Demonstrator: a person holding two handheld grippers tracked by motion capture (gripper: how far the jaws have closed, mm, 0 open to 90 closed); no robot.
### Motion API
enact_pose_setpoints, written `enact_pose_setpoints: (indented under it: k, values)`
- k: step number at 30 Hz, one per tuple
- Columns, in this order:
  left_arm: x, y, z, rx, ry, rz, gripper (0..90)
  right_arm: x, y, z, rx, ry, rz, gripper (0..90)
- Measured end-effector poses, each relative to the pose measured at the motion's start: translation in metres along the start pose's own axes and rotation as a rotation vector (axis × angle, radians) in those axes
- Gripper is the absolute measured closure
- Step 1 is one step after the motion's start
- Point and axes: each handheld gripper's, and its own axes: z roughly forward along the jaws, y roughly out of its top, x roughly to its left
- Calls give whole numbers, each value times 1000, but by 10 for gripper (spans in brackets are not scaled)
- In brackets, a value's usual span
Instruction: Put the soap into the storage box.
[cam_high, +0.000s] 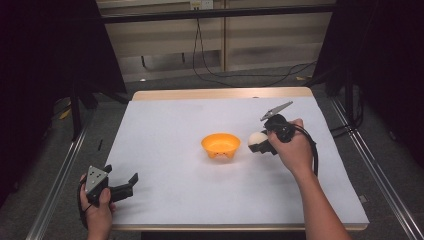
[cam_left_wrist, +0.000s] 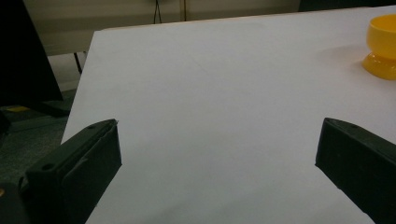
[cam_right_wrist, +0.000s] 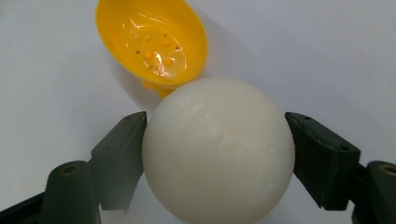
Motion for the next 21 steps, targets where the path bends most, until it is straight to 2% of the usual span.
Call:
enact_pose_setpoints:
  k: [21]
  values:
    - [0,0,0,0,-2,2,0,7,14,9,0,18,-20,239]
